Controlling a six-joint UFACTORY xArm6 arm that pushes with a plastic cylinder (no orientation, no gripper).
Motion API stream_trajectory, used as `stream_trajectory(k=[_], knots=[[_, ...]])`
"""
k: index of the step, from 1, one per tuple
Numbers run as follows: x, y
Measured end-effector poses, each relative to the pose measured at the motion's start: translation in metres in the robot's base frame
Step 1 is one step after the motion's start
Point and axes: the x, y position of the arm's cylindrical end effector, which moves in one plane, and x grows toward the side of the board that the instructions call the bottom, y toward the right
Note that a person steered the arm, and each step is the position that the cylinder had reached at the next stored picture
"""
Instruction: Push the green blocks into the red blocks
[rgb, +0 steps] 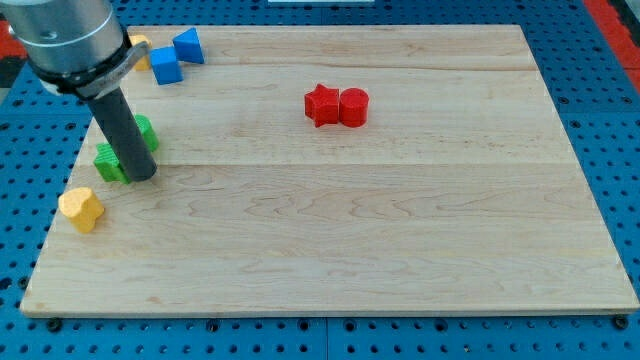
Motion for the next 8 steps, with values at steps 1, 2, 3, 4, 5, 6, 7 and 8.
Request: stream_trajectory(k=[1, 2, 3, 4, 5, 6, 7, 8], knots=[[-0.026, 0.003], [-0.059, 0.035], [-0.081, 0.036], [-0.098, 0.098], [-0.118, 0.014], [-0.108, -0.074], [-0.031, -0.086], [-0.018, -0.035]])
